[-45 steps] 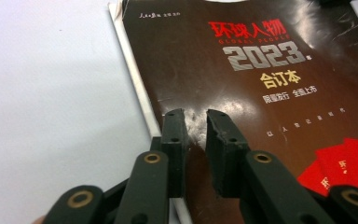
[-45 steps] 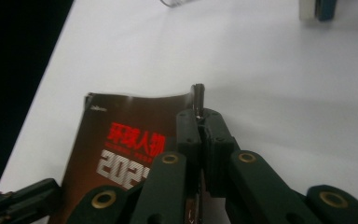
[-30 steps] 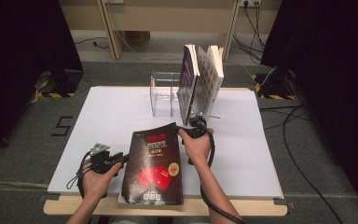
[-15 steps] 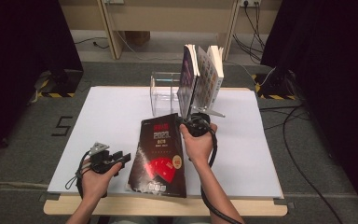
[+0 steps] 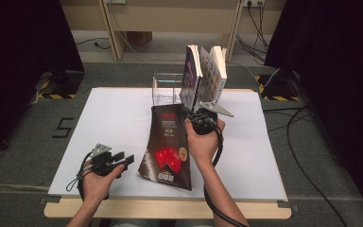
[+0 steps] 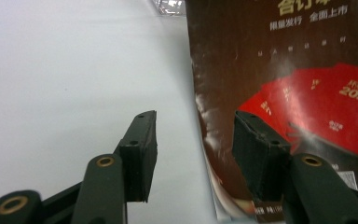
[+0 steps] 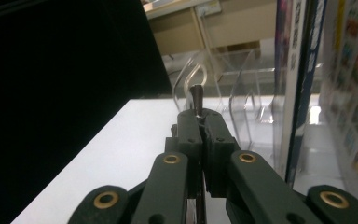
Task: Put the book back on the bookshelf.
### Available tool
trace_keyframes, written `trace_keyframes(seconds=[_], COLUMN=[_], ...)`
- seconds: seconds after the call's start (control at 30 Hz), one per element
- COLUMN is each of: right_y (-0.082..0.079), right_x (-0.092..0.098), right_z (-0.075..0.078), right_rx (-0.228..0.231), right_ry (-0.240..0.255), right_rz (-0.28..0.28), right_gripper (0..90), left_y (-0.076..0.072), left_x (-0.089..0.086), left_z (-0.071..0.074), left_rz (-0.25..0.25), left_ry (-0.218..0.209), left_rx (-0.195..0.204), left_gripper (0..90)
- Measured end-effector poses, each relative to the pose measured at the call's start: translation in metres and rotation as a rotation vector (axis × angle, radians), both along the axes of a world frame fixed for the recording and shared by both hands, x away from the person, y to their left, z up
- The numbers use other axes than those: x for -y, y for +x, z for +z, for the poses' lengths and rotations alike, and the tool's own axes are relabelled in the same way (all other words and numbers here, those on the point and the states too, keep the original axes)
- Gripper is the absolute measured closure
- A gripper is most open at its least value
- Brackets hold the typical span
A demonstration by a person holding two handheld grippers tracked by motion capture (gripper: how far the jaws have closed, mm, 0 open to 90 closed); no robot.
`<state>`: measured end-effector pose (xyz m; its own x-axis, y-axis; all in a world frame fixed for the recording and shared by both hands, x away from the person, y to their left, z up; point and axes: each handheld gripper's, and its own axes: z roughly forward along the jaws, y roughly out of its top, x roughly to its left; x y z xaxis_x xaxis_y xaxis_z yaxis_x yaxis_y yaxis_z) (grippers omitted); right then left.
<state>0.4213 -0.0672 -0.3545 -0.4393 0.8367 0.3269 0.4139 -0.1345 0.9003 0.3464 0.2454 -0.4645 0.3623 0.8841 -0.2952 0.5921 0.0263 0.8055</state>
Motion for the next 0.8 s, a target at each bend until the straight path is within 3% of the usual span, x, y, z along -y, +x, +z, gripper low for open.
trace_keyframes(seconds=[0.4, 0.8], right_y=[-0.002, 0.003], right_x=[0.000, -0.008], right_z=[0.020, 0.040], right_rx=[0.101, 0.170], right_ry=[-0.001, 0.003], right_rz=[-0.036, -0.073], right_gripper=[87.9, 87.9], left_y=[0.001, 0.006], left_x=[0.004, 0.015], left_z=[0.003, 0.020], left_rz=[-0.017, -0.055], left_ry=[-0.009, -0.009], left_rx=[-0.004, 0.026], left_gripper=[49.5, 49.0])
